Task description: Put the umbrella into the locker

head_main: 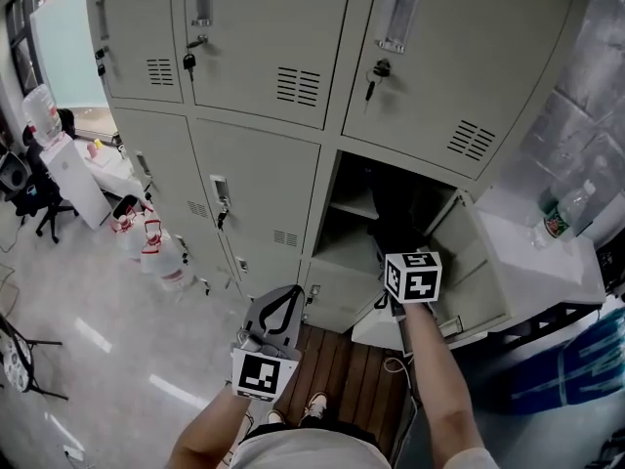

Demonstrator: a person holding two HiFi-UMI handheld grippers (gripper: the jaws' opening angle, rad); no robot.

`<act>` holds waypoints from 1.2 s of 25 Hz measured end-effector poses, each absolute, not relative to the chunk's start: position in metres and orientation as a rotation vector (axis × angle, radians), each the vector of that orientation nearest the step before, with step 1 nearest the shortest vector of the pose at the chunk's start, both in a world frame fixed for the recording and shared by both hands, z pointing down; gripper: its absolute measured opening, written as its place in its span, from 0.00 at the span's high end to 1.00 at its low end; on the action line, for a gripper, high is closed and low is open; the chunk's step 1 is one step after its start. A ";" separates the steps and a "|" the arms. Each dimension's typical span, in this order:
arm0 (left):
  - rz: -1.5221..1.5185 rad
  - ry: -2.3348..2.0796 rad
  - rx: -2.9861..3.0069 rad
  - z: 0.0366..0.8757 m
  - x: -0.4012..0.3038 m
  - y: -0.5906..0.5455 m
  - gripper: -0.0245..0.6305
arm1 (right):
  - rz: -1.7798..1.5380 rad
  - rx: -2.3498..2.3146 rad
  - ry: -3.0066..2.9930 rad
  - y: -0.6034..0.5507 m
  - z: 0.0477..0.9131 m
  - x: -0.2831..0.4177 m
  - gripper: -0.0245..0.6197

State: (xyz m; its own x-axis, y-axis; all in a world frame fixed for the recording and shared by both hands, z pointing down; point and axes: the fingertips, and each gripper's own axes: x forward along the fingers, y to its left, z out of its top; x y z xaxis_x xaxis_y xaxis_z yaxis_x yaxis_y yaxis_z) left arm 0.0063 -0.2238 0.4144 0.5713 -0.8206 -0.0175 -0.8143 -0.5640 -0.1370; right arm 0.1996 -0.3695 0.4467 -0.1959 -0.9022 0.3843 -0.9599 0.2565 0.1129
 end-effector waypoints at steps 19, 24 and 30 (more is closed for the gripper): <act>-0.084 1.446 -2.679 0.422 -0.008 -0.226 0.93 | -0.194 1.559 -1.834 -0.436 0.426 0.188 0.59; -0.093 1.449 -2.686 0.426 -0.007 -0.227 0.93 | -0.201 1.560 -1.784 -0.454 0.425 0.193 0.58; -0.126 1.451 -2.680 0.425 -0.008 -0.230 0.93 | -0.220 1.517 -1.724 -0.473 0.433 0.198 0.57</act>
State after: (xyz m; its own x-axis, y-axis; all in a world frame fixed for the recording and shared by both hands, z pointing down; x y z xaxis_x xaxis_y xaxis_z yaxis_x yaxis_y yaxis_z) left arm -0.0082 -0.2300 0.4253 0.5451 -0.8378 0.0290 -0.8304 -0.5444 -0.1190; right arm 0.1983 -0.4726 0.4330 0.0512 -0.8921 0.4489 -0.7506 0.2622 0.6065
